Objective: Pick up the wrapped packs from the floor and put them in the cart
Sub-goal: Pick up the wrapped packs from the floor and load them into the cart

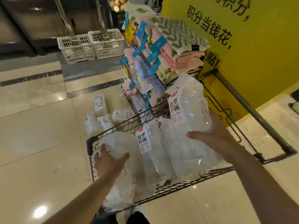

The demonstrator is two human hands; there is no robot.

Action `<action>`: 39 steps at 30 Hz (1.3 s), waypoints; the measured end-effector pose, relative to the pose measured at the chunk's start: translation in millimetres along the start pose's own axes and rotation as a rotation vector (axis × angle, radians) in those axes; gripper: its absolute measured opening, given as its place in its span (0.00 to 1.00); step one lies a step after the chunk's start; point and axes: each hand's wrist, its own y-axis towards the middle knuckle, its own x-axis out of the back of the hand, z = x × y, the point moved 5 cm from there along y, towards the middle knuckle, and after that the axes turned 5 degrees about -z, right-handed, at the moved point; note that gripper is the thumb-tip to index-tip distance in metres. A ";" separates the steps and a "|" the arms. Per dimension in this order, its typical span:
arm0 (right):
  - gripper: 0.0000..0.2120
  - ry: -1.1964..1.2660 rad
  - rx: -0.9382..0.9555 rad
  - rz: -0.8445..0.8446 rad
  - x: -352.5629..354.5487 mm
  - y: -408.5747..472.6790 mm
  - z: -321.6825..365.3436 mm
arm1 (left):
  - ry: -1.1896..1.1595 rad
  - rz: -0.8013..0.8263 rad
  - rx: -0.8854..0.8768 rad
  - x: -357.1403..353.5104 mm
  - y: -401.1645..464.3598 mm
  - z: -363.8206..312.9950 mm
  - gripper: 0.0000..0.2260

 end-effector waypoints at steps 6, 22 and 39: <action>0.62 -0.216 -0.037 -0.013 37.1 33.6 -24.6 | 0.056 -0.042 -0.211 -8.7 -26.8 -31.5 0.47; 0.53 -0.282 -0.058 -0.128 47.3 27.8 -63.0 | 0.068 0.229 -0.326 -53.2 -58.8 -89.7 0.44; 0.13 -0.031 0.487 0.087 -133.2 -50.0 46.9 | 0.340 0.164 -0.208 124.2 19.0 22.8 0.08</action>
